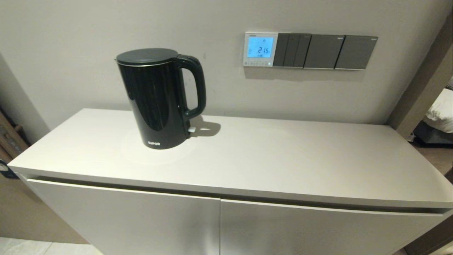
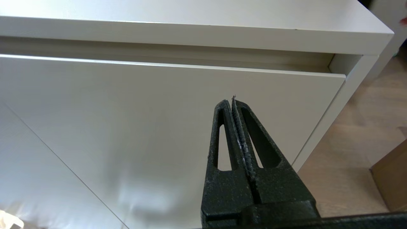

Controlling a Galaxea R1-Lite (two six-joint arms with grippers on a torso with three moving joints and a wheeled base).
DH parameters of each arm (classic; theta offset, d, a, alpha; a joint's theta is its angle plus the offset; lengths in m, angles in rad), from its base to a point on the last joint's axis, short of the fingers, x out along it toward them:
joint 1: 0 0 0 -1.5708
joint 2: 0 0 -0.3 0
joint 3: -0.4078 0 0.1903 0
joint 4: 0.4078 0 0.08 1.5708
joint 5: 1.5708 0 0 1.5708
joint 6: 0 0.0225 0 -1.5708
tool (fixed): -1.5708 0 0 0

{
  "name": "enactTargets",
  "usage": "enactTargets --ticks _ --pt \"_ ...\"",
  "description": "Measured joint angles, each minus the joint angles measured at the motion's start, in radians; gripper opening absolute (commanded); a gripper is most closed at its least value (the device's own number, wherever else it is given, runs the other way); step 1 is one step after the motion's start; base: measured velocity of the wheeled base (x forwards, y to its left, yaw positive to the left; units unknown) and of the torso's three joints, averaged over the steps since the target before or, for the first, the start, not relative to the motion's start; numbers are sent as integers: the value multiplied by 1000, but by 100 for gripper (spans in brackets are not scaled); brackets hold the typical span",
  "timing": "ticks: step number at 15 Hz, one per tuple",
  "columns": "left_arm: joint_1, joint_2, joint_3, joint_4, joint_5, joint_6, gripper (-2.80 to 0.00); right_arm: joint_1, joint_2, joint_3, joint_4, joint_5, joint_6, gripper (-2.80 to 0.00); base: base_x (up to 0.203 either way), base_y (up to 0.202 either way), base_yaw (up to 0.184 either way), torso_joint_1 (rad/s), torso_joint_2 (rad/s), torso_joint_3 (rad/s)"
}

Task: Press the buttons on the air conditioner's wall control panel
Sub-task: Turn off the central air conditioner

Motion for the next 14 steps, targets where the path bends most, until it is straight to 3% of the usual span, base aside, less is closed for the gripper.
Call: enactTargets --ticks 14 --pt "0 0 0 0 0 0 -280 -3 0 18 -50 -22 92 -280 0 0 0 0 0 0"
